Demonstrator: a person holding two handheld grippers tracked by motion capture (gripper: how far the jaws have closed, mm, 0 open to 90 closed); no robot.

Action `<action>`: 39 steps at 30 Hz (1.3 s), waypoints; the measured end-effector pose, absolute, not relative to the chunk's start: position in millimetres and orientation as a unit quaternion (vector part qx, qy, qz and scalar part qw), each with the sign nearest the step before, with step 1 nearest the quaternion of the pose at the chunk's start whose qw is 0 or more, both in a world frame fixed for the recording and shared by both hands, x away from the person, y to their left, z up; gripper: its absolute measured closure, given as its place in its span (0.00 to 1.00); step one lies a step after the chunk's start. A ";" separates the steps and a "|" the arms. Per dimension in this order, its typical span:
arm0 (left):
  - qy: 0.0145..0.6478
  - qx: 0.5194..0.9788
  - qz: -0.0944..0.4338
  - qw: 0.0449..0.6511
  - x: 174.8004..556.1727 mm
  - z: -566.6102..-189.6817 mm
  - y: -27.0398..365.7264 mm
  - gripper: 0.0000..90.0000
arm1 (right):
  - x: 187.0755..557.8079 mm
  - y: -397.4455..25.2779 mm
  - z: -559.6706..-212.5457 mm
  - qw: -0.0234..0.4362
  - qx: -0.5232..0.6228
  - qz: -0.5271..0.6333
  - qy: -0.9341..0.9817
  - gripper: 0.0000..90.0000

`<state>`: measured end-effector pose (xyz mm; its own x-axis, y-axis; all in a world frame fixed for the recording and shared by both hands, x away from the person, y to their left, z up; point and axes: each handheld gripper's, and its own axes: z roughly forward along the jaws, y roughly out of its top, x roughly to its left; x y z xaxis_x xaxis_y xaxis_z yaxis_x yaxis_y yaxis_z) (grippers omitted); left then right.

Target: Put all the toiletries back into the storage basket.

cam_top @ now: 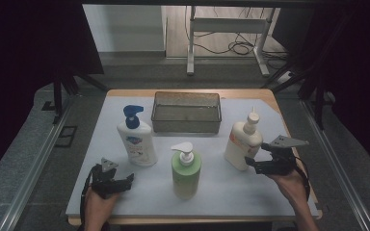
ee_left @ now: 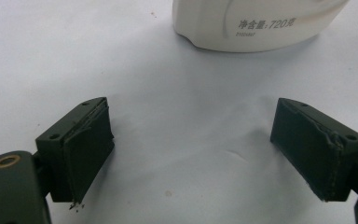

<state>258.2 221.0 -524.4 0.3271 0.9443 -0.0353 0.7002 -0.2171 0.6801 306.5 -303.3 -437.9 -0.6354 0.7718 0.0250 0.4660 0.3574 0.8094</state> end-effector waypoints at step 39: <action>0.544 0.755 0.199 0.306 258.1 -524.4 221.2 0.13 | 339.5 -271.3 -421.0 0.194 0.384 0.404 0.807 0.31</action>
